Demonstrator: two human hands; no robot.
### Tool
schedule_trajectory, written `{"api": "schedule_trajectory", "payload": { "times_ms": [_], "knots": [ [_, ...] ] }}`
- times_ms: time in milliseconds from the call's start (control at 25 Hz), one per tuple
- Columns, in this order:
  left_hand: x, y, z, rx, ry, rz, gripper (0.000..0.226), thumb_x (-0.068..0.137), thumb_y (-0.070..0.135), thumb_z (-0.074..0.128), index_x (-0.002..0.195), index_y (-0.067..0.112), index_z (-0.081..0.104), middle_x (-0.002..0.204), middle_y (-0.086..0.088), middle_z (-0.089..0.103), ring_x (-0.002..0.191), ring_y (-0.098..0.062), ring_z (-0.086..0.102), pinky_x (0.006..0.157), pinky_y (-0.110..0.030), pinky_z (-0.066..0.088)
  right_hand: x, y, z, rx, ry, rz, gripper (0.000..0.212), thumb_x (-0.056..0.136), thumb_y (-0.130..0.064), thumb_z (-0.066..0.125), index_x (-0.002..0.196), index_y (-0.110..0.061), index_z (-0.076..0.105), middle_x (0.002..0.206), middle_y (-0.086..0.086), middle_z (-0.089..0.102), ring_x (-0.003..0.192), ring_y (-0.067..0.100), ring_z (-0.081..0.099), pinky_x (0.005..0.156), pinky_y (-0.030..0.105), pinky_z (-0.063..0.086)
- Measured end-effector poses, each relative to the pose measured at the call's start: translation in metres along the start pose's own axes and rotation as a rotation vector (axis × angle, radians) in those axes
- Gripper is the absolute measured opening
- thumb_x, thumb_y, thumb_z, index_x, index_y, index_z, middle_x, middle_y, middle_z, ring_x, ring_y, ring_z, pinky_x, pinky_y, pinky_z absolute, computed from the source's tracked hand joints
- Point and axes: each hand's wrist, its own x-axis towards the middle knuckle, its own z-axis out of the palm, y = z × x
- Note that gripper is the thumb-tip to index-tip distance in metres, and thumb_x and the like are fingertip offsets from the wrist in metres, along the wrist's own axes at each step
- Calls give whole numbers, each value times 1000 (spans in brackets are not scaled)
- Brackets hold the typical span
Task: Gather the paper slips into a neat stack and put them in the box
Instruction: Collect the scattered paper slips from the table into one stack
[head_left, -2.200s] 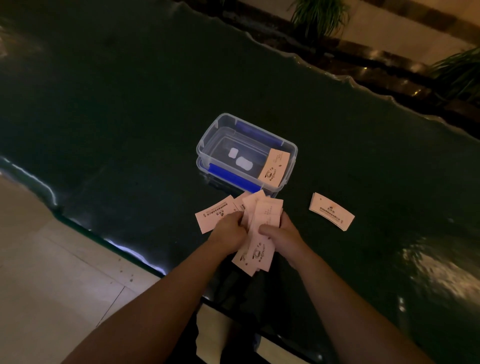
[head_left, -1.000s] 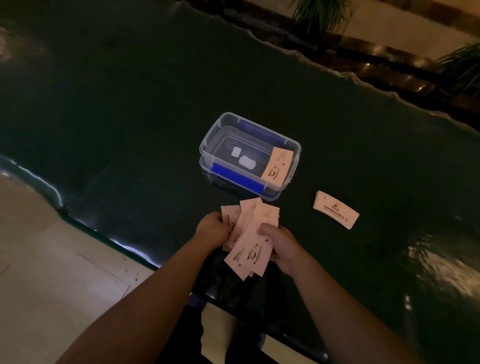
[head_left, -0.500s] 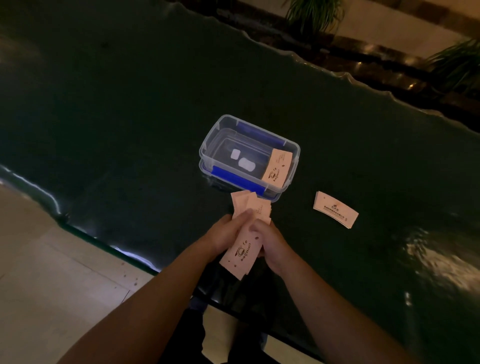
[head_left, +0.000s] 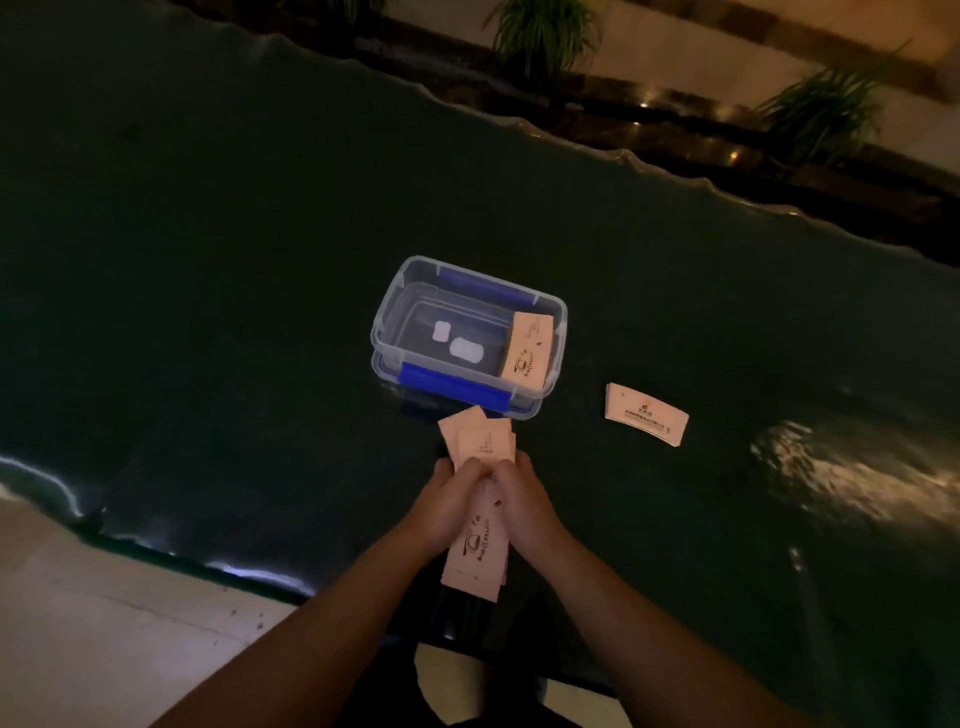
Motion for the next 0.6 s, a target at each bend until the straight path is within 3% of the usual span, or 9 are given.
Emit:
{"api": "schedule_trajectory", "payload": {
  "times_ms": [160,320,440,600],
  "knots": [
    [-5,-8,-1,-128,-67,-20,53,82,46,56,120,10,67,97,-16,77,87,-30,74,80,-45,55,-4,8,-7,-76,-66,13,34,100,-51,53,131,-37,48,108,-4,75,94,16,78,89,46,65],
    [-6,-2,19,-193,11,-32,42,97,40,52,124,12,66,103,-21,77,93,-38,74,93,-55,54,-13,11,-41,89,-109,-2,27,97,-53,62,120,-40,63,111,-1,80,97,15,79,88,41,63],
    [-6,8,55,-324,52,9,45,88,45,61,124,20,65,104,-19,78,96,-37,76,84,-54,58,-19,26,-83,435,-97,-7,37,101,-50,56,124,-26,73,118,12,80,108,30,78,100,55,58],
    [-4,18,124,-525,62,58,40,92,40,60,128,23,62,109,-13,80,99,-29,77,76,-48,61,-35,56,-142,888,-75,29,52,99,-47,55,134,-11,68,127,25,75,123,44,69,114,62,46]
  ]
}}
